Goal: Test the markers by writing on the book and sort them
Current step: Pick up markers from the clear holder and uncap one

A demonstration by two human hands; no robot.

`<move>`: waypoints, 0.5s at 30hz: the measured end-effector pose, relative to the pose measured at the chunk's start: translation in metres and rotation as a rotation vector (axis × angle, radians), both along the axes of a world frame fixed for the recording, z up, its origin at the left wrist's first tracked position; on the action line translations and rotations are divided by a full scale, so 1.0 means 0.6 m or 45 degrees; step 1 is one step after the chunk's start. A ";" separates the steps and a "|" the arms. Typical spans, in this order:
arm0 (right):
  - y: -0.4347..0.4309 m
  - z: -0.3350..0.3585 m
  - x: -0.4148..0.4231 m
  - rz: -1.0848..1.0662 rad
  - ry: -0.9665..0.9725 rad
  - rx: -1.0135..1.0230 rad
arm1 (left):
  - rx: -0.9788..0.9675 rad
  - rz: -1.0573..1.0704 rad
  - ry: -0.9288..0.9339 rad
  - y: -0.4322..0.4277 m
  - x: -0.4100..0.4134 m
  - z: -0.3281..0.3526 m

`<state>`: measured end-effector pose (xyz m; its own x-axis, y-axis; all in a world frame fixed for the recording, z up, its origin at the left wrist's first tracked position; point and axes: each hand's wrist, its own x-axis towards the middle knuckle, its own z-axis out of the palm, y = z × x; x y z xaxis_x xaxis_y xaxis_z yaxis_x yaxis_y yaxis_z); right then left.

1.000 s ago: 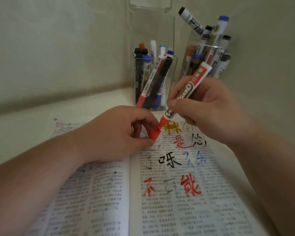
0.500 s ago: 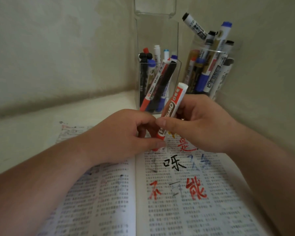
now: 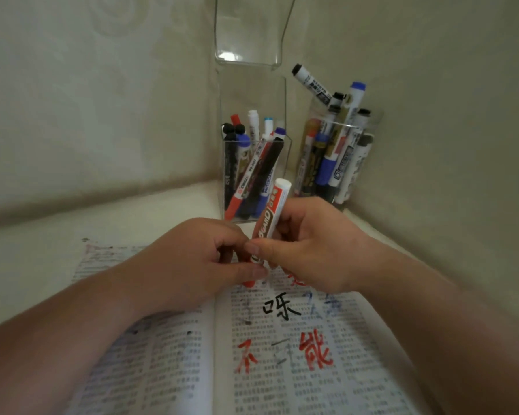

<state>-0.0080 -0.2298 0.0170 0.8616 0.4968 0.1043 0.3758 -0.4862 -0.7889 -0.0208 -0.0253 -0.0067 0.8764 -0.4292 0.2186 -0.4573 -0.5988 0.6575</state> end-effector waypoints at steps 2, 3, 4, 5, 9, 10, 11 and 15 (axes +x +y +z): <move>0.002 0.002 -0.004 -0.015 -0.002 -0.012 | 0.009 -0.001 0.007 0.000 -0.001 0.002; 0.003 0.004 -0.005 -0.032 -0.004 -0.018 | 0.016 -0.003 0.010 -0.001 -0.002 0.004; 0.004 0.005 -0.007 -0.051 -0.010 -0.025 | 0.022 -0.003 0.010 -0.001 -0.002 0.005; 0.004 0.005 -0.007 -0.066 -0.034 -0.032 | 0.020 -0.003 0.010 -0.002 -0.003 0.006; 0.008 -0.003 -0.009 -0.130 -0.083 -0.061 | -0.003 -0.011 0.046 0.000 -0.001 0.007; 0.010 -0.002 -0.010 -0.138 -0.084 -0.085 | -0.003 -0.019 0.047 0.001 0.000 0.006; 0.011 -0.002 -0.011 -0.132 -0.086 -0.109 | -0.004 -0.025 0.044 0.002 0.001 0.005; 0.011 0.000 -0.009 -0.115 -0.110 -0.140 | -0.078 0.004 0.044 0.002 -0.001 0.004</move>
